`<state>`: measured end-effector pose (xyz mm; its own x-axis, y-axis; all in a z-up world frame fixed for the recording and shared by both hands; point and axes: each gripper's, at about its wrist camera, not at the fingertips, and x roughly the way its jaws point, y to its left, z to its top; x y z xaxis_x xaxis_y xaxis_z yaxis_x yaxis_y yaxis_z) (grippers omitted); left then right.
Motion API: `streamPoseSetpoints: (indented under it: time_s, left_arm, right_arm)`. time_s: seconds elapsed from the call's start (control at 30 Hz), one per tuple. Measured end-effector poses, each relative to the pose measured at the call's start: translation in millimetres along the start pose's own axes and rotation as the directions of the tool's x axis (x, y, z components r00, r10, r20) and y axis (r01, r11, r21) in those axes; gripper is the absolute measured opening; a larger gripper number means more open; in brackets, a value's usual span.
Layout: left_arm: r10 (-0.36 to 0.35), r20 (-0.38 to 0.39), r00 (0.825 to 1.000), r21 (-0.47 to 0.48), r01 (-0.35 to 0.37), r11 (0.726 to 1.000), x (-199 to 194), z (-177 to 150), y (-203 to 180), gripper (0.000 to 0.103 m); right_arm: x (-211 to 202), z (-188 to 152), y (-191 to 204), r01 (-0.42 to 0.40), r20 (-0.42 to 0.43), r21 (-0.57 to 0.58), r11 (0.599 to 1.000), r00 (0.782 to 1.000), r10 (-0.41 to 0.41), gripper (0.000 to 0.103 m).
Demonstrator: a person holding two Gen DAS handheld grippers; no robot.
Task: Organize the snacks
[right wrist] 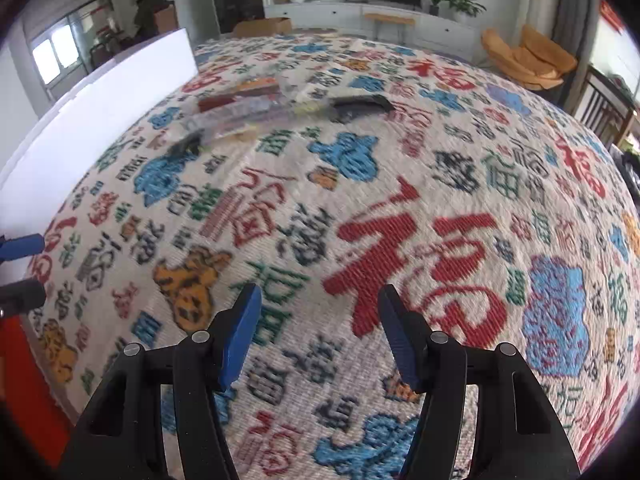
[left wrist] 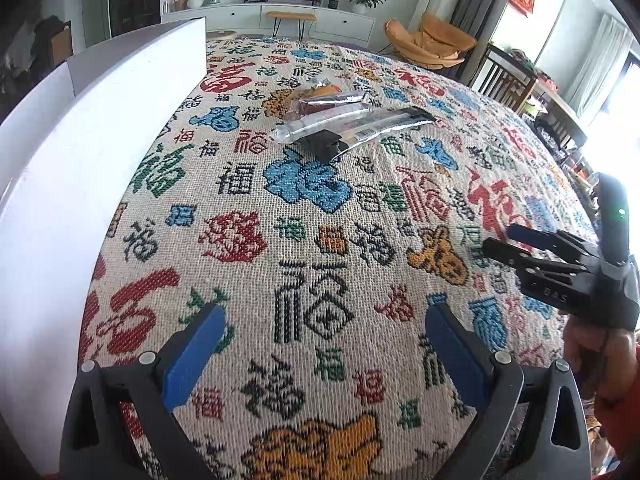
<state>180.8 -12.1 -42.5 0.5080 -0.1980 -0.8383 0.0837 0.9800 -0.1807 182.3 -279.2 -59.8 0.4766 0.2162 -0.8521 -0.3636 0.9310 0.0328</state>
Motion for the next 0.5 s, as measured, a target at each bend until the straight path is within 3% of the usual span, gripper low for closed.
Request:
streamPoseSetpoints:
  time_s: [0.1, 0.2, 0.3, 0.5]
  left_arm:
    - [0.044, 0.005, 0.999, 0.020, -0.044, 0.999, 17.0, -0.5, -5.7, 0.100]
    - [0.074, 0.000, 0.997, 0.027, -0.074, 0.997, 25.8, -13.8, -5.1, 0.100]
    - [0.142, 0.041, 0.989, 0.094, -0.145, 0.985, 20.8, -28.3, -14.6, 0.101]
    - [0.123, 0.037, 0.992, 0.099, -0.126, 0.987, 20.2, -28.3, -15.0, 0.103]
  right_arm:
    - [-3.5, -10.3, -5.8, 0.021, 0.060, 0.002, 1.000, 0.998, -0.021, 0.064]
    - [1.3, -10.1, 3.0, 0.055, 0.083, -0.018, 0.998, 0.995, -0.053, 0.067]
    - [4.4, -10.3, 4.2, 0.068, 0.085, -0.019, 0.997, 0.994, -0.066, 0.071]
    - [6.8, -12.0, 0.0, 0.061, 0.079, 0.002, 0.998, 0.995, -0.061, 0.074]
